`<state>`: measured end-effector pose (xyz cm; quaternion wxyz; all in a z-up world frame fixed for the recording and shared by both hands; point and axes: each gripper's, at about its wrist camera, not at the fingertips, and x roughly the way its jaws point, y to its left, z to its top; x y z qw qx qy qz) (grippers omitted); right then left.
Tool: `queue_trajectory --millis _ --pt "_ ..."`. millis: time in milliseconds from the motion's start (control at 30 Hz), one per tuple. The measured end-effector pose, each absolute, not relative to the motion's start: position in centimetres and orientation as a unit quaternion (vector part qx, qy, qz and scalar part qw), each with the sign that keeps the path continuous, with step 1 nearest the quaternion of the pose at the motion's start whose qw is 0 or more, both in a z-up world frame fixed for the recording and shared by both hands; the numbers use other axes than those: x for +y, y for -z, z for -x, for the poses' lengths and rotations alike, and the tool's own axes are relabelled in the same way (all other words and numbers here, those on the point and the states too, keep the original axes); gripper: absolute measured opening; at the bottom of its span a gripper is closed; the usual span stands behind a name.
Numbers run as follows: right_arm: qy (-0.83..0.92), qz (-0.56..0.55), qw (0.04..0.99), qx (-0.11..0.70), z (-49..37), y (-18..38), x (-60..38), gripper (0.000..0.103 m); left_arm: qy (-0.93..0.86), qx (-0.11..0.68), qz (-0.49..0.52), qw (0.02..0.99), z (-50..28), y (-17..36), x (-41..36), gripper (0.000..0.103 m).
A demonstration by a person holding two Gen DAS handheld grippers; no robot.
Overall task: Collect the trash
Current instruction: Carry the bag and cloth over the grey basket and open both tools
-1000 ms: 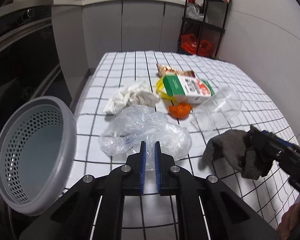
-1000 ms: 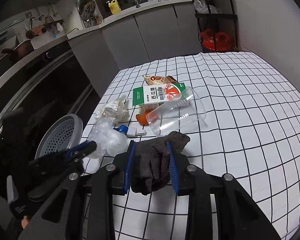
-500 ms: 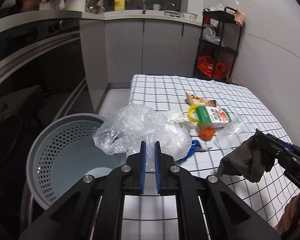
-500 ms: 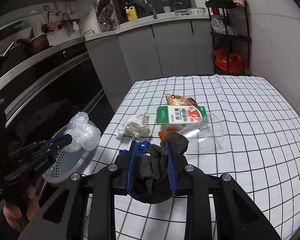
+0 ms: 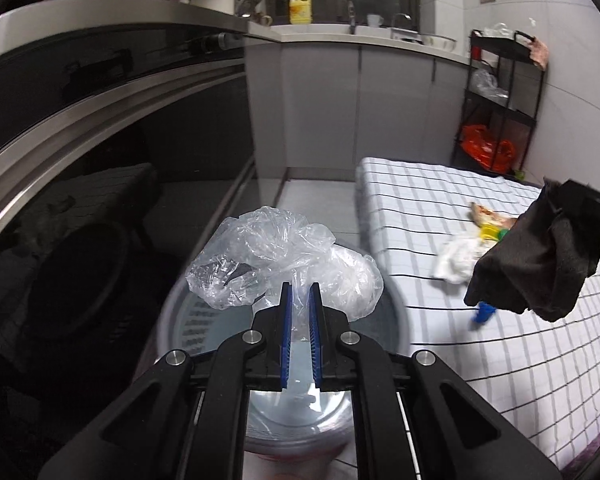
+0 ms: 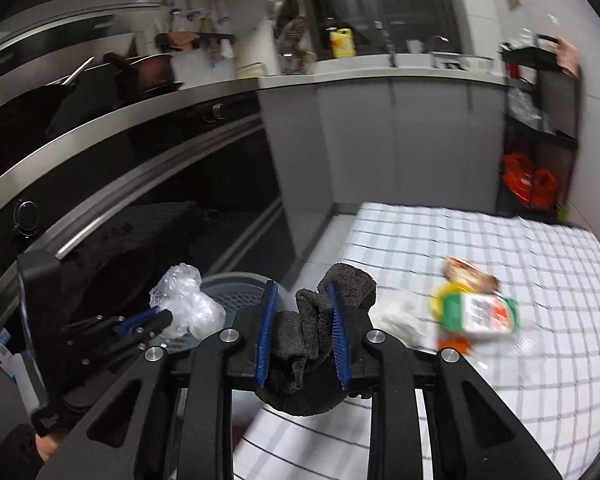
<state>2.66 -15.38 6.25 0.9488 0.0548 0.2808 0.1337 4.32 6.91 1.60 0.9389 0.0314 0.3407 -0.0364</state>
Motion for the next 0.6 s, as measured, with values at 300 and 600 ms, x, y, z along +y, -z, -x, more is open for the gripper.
queue_trajectory --millis 300,600 --pt "-0.200 -0.040 0.929 0.308 -8.0 -5.4 -7.5 0.024 -0.002 0.368 -0.016 0.930 -6.2 0.3 11.3 0.009" --pt "-0.219 -0.040 0.893 0.390 -11.7 -1.3 -4.2 0.024 -0.002 0.424 0.009 0.906 -8.3 2.4 13.2 0.009"
